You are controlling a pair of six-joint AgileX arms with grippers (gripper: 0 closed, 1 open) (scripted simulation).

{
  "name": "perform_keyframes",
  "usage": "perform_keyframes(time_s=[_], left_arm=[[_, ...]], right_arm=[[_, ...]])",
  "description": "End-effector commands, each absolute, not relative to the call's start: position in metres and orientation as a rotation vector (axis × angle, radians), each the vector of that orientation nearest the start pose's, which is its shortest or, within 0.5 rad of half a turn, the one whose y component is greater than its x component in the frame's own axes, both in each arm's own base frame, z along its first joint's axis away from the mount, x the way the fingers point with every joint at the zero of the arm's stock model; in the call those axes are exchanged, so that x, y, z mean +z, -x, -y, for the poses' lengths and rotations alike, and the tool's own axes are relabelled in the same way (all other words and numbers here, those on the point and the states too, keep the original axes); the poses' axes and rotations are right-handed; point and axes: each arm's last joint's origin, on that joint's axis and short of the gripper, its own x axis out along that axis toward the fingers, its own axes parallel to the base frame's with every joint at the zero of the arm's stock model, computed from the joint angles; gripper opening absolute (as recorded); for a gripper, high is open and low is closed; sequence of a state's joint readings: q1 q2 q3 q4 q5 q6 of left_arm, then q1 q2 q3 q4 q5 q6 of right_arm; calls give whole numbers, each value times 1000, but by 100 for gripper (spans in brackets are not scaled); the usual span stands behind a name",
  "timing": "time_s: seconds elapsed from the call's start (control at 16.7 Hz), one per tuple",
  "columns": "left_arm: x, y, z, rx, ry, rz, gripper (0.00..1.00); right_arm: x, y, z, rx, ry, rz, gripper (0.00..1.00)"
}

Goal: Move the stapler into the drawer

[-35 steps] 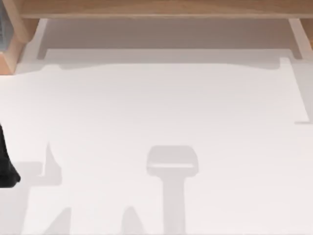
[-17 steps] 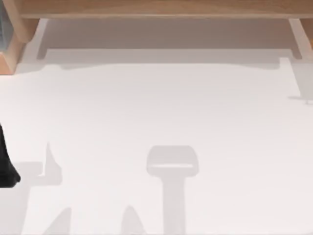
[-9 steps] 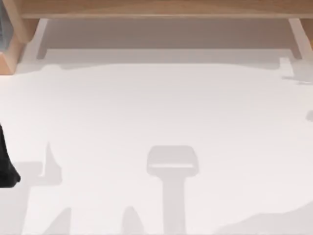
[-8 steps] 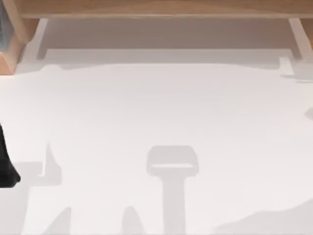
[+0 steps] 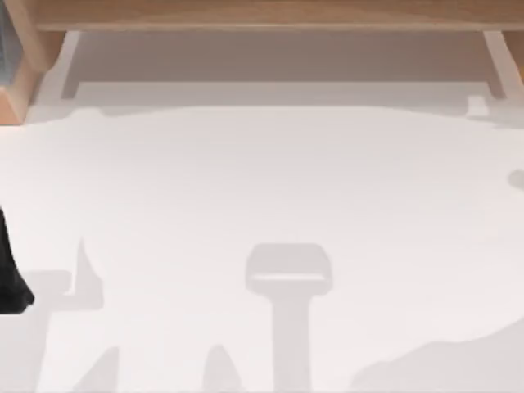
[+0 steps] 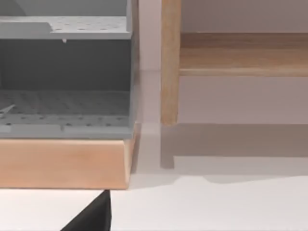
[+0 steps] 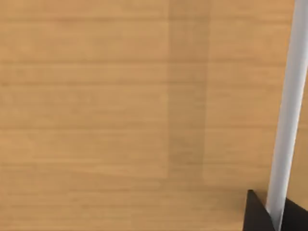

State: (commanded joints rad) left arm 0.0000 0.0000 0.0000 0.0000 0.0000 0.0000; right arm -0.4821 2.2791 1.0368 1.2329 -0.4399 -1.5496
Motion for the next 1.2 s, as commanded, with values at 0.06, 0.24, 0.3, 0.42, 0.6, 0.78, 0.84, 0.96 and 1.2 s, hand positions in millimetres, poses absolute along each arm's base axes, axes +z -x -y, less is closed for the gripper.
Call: perform_keyframes(time_s=[0.06, 0.24, 0.3, 0.42, 0.6, 0.78, 0.84, 0.96, 1.2], left_arm=[[160, -106, 1, 0, 0, 0, 100], [160, -106, 1, 0, 0, 0, 100], [160, -106, 1, 0, 0, 0, 100], [160, -106, 1, 0, 0, 0, 100], [160, -106, 1, 0, 0, 0, 100], [160, -106, 1, 0, 0, 0, 100], [160, -106, 1, 0, 0, 0, 100], [160, -106, 1, 0, 0, 0, 100], [160, -106, 1, 0, 0, 0, 100]], right_arm=[[86, -395, 184, -1, 1556, -24, 0], [88, -420, 185, -9, 1560, -21, 0], [88, -426, 185, -12, 1561, -21, 0], [88, -435, 184, -9, 1560, -22, 0], [88, -436, 183, -8, 1559, -22, 0], [88, -436, 183, -8, 1559, -22, 15], [88, -436, 183, -8, 1559, -22, 23], [88, -436, 183, -8, 1559, -22, 38], [88, -436, 183, -8, 1559, -22, 68]])
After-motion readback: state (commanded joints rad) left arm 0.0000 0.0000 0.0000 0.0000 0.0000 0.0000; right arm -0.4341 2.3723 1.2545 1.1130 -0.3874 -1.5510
